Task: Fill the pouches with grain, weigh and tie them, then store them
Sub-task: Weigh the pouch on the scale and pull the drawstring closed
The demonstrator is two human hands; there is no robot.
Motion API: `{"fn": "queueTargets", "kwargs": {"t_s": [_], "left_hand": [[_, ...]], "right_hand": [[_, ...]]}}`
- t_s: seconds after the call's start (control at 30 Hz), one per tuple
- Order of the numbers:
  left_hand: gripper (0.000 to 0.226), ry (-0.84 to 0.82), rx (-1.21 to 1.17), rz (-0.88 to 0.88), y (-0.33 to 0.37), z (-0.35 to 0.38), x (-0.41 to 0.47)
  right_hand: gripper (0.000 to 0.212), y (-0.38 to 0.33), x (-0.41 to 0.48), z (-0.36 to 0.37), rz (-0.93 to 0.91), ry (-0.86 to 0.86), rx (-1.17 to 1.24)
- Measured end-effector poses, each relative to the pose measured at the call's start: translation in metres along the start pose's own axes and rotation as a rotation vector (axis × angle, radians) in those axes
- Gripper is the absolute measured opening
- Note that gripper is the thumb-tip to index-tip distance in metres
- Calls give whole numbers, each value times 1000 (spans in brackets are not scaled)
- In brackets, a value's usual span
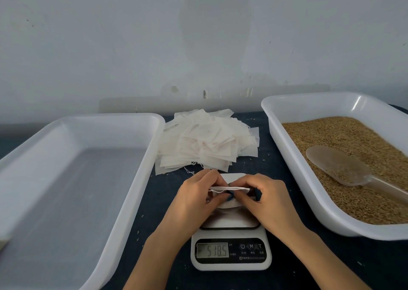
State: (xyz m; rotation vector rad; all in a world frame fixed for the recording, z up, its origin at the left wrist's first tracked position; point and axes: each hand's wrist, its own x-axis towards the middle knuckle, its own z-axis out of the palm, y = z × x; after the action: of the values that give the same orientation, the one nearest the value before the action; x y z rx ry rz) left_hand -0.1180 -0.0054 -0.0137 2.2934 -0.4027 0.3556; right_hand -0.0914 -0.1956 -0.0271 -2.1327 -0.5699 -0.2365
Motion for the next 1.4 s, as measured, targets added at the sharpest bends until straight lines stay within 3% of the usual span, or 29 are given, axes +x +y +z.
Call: {"fn": "queueTargets", "kwargs": {"t_s": [1.4], "left_hand": [[13, -8, 9, 20, 0, 0, 0]], "right_hand": [[19, 1, 0, -1, -33, 6, -28]]}}
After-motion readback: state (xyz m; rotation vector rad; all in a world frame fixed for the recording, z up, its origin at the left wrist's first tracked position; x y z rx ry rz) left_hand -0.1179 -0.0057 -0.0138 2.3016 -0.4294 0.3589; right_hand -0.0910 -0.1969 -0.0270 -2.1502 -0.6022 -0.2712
